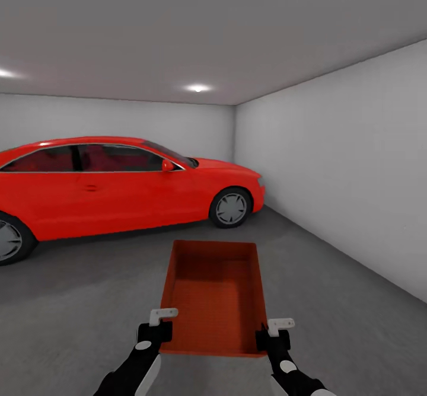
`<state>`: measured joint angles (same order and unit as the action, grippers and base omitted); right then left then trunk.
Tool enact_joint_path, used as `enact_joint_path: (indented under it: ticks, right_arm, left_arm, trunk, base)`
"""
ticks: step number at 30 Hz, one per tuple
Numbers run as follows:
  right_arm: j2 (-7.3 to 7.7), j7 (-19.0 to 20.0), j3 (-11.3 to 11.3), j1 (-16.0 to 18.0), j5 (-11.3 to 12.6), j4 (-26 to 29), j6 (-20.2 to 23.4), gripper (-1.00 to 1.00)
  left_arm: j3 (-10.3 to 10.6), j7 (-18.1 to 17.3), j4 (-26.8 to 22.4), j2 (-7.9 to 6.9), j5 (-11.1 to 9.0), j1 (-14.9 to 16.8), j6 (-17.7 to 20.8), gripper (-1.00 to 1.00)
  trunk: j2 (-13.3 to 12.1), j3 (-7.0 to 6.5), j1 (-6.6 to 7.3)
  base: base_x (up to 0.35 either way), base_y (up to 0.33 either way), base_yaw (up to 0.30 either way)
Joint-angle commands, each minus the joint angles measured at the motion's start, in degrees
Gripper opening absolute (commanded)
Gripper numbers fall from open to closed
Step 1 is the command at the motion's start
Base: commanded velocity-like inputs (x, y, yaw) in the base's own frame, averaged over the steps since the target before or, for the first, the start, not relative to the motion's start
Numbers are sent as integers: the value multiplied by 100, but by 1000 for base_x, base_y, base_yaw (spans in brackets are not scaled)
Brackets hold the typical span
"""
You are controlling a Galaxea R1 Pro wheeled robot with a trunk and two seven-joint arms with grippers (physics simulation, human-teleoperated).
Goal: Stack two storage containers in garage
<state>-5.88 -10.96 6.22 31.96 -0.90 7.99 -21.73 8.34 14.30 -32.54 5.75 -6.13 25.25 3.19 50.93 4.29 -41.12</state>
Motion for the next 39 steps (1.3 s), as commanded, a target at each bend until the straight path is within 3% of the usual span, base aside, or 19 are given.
enact_joint_path:
  ticks: [1,20,39]
  right_arm:
    - [-1,-64,-81,12,-33,18,-394,-100]
    - [8,-20,-78,12,-33,18,-393,-100]
    - [8,-12,-78,12,-33,18,-393,-100]
  left_arm:
    - [54,82,2,-12,-117,-2,33,-100]
    - [54,81,11,-12,-117,-2,35,-100]
    - [54,81,0,-12,-117,-2,34,-100]
  trunk:
    - [7,10,-4]
    - [7,122,-4]
    - [7,138,-4]
  base:
    - [321,116,-287]
    - [321,117,-211]
    - [322,119,-113]
